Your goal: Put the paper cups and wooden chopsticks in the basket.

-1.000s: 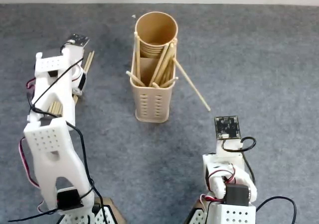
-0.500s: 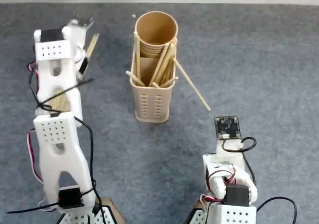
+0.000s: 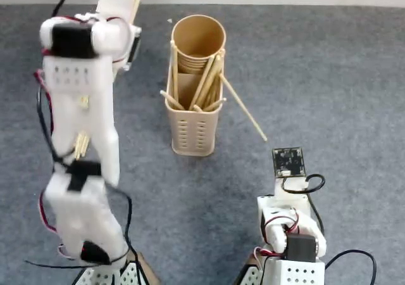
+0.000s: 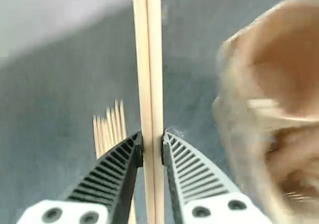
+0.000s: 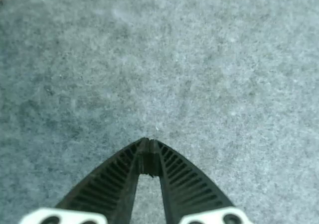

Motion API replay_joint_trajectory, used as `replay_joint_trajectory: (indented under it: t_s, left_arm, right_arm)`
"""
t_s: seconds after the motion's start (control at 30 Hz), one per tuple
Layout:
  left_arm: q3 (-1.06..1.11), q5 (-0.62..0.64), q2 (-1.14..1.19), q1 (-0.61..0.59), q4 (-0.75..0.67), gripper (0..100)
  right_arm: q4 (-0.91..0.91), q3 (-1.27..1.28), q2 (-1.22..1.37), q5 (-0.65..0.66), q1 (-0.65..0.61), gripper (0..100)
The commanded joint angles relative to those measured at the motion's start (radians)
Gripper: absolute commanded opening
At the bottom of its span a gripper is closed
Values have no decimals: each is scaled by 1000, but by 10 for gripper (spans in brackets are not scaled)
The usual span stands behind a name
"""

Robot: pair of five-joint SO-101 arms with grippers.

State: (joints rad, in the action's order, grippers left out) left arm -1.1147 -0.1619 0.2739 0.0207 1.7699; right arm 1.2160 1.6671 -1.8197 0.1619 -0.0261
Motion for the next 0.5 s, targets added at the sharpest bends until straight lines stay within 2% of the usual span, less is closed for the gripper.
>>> replay_joint_trajectory:
  t_s: [0.0,0.13,0.2,0.3,0.47]
  left_arm:
    - [71,32,-291,124,5,4]
    - [286,58,-545,237,3,4]
    - [404,60,-650,268,-48,4]
    - [601,61,-771,282,-219,4]
    - [921,81,-855,283,-589,4]
  right_arm:
    - [7,153,-13,6,13,6]
    - [7,153,-13,6,13,6]
    - [7,153,-13,6,13,6]
    - [7,153,-13,6,13,6]
    - [7,153,-13,6,13,6]
